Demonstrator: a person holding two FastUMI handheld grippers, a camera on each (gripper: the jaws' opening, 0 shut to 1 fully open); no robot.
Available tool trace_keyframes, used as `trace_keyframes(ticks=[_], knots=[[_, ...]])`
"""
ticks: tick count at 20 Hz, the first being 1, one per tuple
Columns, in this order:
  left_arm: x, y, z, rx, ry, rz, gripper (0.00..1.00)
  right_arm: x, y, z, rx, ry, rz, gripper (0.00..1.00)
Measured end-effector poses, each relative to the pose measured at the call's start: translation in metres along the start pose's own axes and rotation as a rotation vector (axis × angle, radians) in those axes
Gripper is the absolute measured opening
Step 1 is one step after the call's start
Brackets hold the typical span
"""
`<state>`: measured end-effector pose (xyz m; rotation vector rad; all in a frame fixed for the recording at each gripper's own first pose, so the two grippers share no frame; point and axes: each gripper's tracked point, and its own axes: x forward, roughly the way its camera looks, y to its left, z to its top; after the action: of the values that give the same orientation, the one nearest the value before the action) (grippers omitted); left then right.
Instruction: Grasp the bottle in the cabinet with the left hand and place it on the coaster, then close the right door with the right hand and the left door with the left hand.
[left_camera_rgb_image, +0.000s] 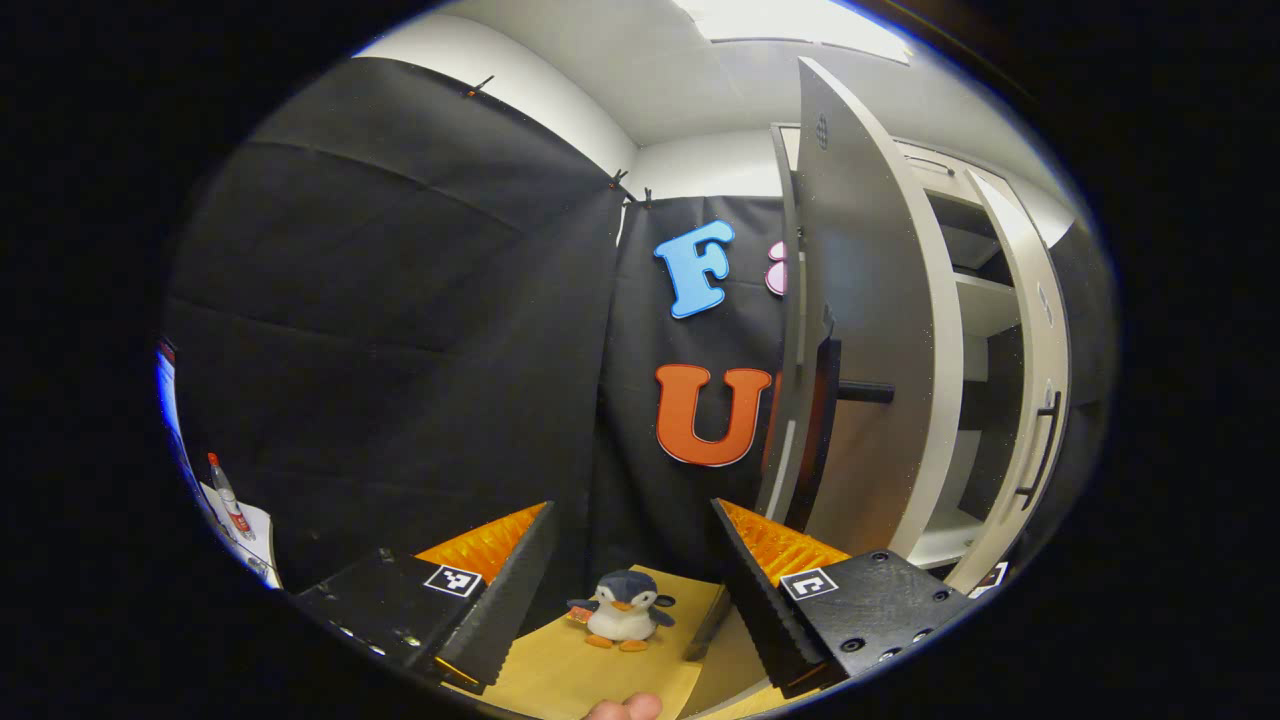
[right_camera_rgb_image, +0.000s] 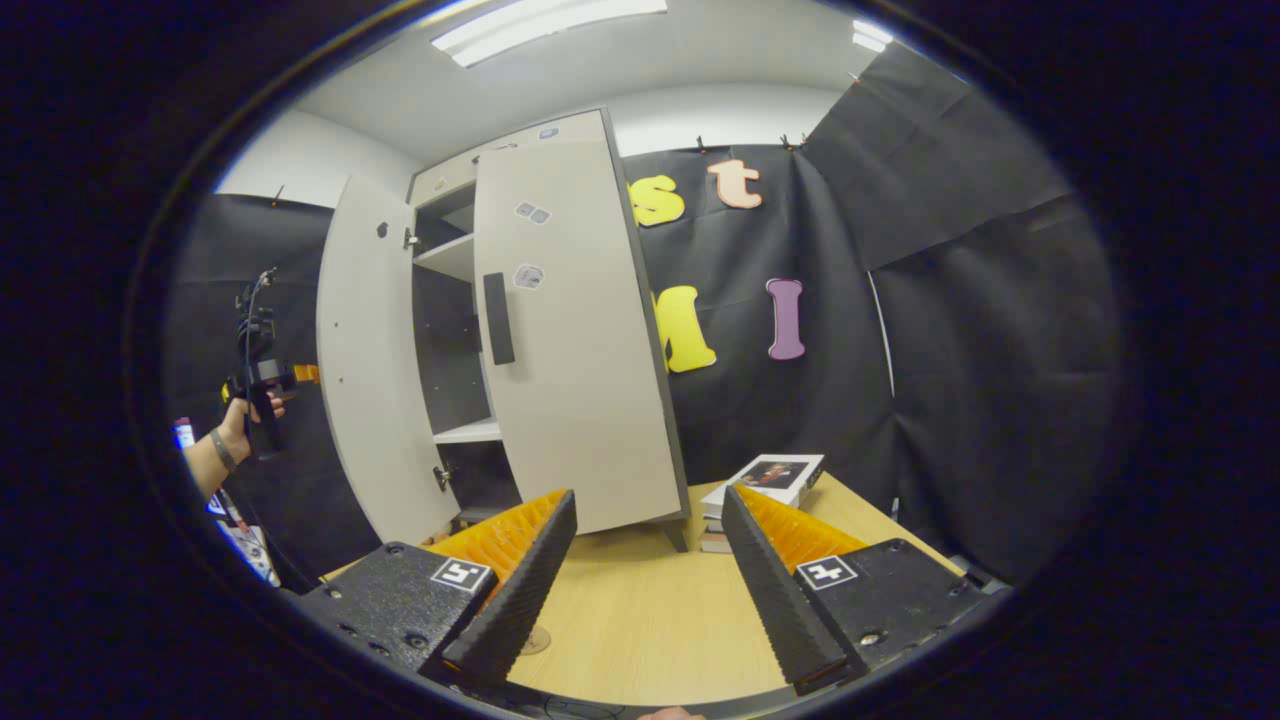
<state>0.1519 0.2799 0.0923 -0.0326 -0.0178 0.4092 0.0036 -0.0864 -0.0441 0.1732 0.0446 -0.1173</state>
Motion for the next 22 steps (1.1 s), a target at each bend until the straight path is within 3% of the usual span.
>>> trace_keyframes(ticks=[7, 8, 9, 10, 11, 14, 16, 17, 18, 21, 22], knots=[[-0.007, -0.103, -0.01, -0.006, 0.0, -0.205, 0.93, 0.001, -0.022, 0.007, 0.022, -0.018, -0.045, 0.96], [-0.006, -0.116, -0.011, -0.01, -0.008, -0.218, 0.99, -0.002, -0.026, 0.009, 0.028, -0.024, -0.056, 0.96], [-0.004, -0.122, -0.009, -0.012, -0.018, -0.222, 0.95, -0.006, -0.032, 0.012, 0.033, -0.033, -0.072, 0.96], [-0.001, -0.129, -0.009, -0.015, -0.022, -0.229, 0.99, -0.011, -0.037, 0.014, 0.035, -0.042, -0.087, 0.96], [0.0, -0.135, -0.009, -0.023, -0.024, -0.234, 0.95, -0.016, -0.041, 0.014, 0.035, -0.046, -0.102, 0.96], [-0.002, -0.143, -0.006, -0.036, -0.03, -0.243, 1.0, -0.026, -0.055, 0.013, 0.028, -0.051, -0.14, 0.96], [-0.008, -0.149, -0.003, -0.042, -0.031, -0.253, 0.95, -0.031, -0.063, 0.013, 0.022, -0.049, -0.161, 0.96], [-0.012, -0.149, -0.001, -0.047, -0.033, -0.259, 1.0, -0.032, -0.065, 0.014, 0.02, -0.05, -0.165, 0.96], [-0.021, -0.148, 0.0, -0.052, -0.03, -0.264, 0.95, -0.033, -0.065, 0.015, 0.019, -0.051, -0.166, 0.96], [-0.056, -0.149, -0.003, -0.05, -0.035, -0.285, 0.95, -0.029, -0.057, 0.016, 0.013, -0.049, -0.146, 0.96], [-0.071, -0.151, -0.007, -0.037, -0.041, -0.299, 1.0, -0.028, -0.052, 0.016, 0.011, -0.049, -0.132, 0.96]])
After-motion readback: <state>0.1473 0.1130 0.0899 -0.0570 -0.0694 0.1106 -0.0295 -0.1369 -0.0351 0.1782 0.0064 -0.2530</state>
